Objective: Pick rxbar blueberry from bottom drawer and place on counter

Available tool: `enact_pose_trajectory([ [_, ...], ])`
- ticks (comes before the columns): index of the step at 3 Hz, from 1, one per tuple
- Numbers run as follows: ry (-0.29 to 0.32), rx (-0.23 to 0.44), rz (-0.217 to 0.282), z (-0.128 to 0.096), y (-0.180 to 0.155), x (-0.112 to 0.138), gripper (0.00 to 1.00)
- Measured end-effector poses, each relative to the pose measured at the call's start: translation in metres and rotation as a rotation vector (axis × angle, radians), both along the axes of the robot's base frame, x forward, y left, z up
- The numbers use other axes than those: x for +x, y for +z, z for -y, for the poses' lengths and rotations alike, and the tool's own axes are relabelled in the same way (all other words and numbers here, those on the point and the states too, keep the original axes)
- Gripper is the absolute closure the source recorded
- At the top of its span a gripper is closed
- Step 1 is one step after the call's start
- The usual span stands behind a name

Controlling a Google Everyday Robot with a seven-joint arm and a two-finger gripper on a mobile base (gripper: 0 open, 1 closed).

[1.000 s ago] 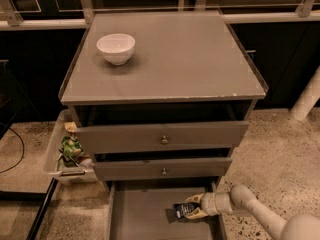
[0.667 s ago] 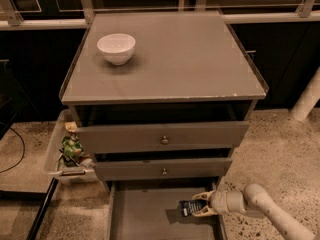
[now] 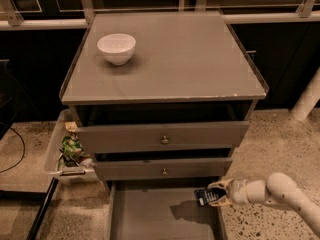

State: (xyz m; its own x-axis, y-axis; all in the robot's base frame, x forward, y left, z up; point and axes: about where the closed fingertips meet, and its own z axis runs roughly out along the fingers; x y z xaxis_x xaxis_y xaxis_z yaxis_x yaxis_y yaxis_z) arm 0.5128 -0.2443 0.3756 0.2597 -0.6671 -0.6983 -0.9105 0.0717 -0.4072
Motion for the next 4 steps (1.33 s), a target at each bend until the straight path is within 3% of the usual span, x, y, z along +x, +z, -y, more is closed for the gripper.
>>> enact_pose_trajectory([
  [1, -0.005, -0.091, 0.076, 0.011, 0.061, -0.002, 1.0],
  [3, 0.01, -0.13, 0.096, 0.007, 0.072, -0.006, 1.0],
  [4, 0.023, -0.168, 0.153, 0.0, 0.091, -0.014, 1.0],
])
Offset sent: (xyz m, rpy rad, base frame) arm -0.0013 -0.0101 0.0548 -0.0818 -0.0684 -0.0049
